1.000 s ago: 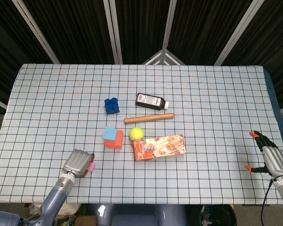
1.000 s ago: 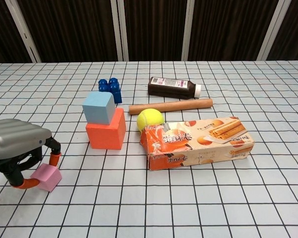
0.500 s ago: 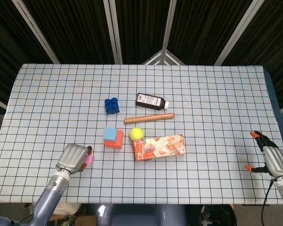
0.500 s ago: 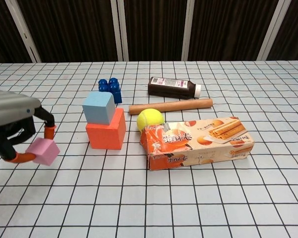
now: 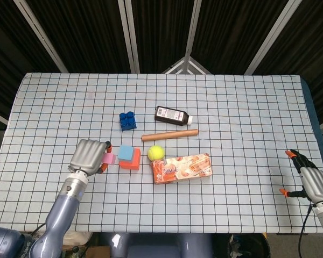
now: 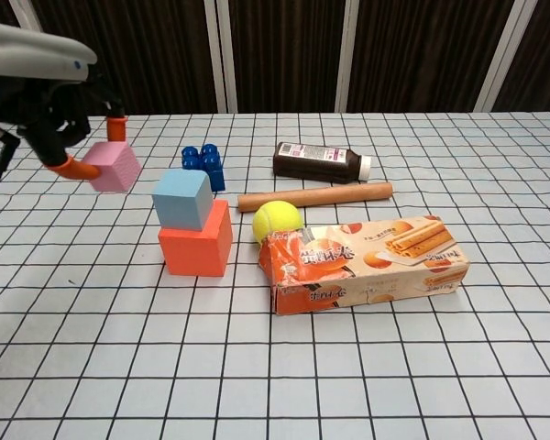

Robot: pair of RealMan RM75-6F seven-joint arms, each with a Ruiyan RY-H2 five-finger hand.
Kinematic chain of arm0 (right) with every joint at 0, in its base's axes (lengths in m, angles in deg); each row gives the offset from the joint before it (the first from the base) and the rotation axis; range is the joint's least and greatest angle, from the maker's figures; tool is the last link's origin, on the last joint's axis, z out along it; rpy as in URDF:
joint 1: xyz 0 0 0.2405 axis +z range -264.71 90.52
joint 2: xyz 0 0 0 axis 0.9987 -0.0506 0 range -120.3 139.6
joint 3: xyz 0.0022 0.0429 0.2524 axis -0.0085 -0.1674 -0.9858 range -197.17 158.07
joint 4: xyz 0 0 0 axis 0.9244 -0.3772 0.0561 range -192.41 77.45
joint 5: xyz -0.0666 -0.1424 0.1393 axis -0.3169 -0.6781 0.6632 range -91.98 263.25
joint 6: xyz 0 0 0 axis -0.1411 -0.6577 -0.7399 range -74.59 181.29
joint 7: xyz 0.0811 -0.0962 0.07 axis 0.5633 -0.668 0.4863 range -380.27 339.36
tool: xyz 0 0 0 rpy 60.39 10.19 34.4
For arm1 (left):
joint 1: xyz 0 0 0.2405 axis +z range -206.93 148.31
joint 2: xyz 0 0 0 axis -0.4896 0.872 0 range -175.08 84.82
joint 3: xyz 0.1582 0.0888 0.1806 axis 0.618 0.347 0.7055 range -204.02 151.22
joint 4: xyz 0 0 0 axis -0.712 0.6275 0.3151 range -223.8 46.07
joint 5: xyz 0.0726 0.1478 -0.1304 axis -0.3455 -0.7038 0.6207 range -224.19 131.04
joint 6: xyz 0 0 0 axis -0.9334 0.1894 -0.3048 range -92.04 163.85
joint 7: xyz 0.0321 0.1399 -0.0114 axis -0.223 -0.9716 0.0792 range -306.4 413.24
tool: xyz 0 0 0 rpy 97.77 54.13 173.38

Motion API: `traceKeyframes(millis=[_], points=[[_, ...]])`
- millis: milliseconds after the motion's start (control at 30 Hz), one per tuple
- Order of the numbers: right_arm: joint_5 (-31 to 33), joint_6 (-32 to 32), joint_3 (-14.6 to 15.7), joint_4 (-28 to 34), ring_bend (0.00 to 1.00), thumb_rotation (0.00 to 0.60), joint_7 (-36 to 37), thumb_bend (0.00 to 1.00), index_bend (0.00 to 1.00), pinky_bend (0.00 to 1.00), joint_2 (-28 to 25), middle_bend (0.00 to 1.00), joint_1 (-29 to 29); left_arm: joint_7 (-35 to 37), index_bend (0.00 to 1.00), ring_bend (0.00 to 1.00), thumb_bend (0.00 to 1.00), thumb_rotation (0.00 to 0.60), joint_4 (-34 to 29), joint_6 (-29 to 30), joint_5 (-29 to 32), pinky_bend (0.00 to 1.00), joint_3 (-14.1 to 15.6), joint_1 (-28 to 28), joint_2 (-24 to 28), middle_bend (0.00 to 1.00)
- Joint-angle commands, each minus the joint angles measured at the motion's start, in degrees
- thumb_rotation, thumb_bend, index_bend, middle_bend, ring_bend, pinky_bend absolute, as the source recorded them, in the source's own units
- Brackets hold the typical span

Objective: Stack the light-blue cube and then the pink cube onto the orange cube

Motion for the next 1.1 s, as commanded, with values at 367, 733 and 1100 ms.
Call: traceKeyframes(millis=[367,733,1100], points=[[-0.5,-0.5,0.0,-0.7,0.06,0.600,1.5,0.13,0.00,0.16,-0.1,0.01,-0.2,-3.7,0.47,0.80,0.42,0.600,9.5,3.4,12.2,0.87,-6.4,-10.3,-7.9,0.82],[-0.5,-0.3,0.1,-0.8,0.06,0.600,1.5,0.13,0.00,0.16,0.0,0.01,-0.1,-3.2,0.47,0.80,0.42,0.600,11.6,3.4,13.2,0.87,-5.2,-11.5,-8.8,0.82],[-0.2,0.2,0.0,-0.9,0.06,0.600,1.2,0.13,0.00,0.16,0.1,0.02,0.1,-2.7,0.47,0.80,0.42,0.600,12.6,2.4,13.7,0.87,-4.1,-12.2,-9.1,0.82]])
